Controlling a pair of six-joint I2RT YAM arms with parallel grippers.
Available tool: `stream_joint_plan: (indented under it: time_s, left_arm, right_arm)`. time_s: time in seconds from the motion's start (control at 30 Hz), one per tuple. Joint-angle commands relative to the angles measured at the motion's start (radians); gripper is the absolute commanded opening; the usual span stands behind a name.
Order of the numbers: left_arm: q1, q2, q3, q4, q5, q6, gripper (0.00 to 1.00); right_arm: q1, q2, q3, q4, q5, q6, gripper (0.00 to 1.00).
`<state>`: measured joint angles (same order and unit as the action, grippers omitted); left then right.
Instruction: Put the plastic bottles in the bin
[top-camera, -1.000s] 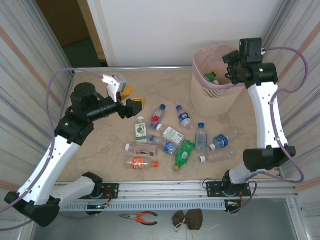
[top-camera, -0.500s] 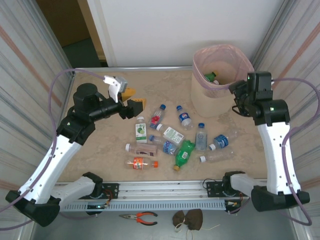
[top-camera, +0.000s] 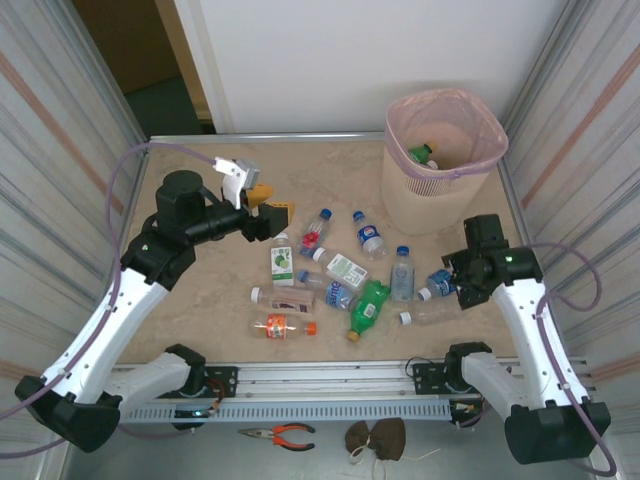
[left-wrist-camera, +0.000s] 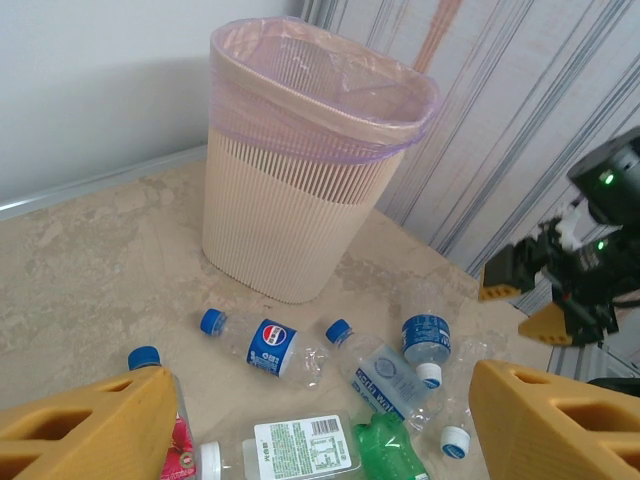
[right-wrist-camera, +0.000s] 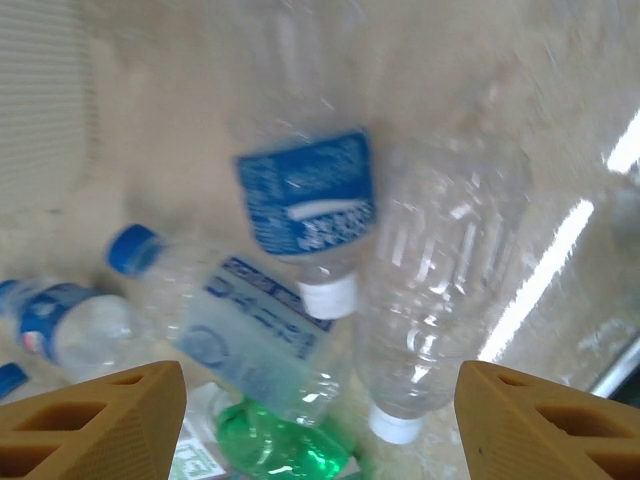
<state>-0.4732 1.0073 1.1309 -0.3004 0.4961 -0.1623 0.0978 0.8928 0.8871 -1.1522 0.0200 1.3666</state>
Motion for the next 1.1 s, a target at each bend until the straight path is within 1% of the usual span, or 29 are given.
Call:
stream_joint_plan:
  time_s: [0.0, 0.23, 0.4, 0.73, 1.03, 1.07]
  left_arm:
    - [0.001, 0.003, -0.002, 0.028, -0.011, -0.013, 0.77]
    - [0.001, 0.007, 0.0, 0.02, -0.018, -0.013, 0.77]
    - [0.001, 0.007, -0.006, 0.028, -0.025, -0.02, 0.77]
    - [0.001, 0.011, 0.004, 0.015, -0.033, -0.016, 0.77]
    - [0.002, 0.007, 0.007, 0.009, -0.037, -0.019, 0.77]
    - [0.001, 0.007, 0.007, 0.008, -0.037, -0.02, 0.77]
  right_arm:
    - [-0.003, -0.036, -0.088, 0.001, -0.078, 0.134, 0.71]
    - [-0.001, -0.045, -0.189, 0.014, -0.111, 0.184, 0.76]
    - [-0.003, -0.032, -0.262, 0.07, -0.15, 0.195, 0.78]
    - [-0.018, 0.028, -0.319, 0.15, -0.135, 0.18, 0.78]
    - [-0.033, 0.09, -0.357, 0.245, -0.123, 0.148, 0.76]
    - [-0.037, 0.119, -0.363, 0.254, -0.121, 0.146, 0.76]
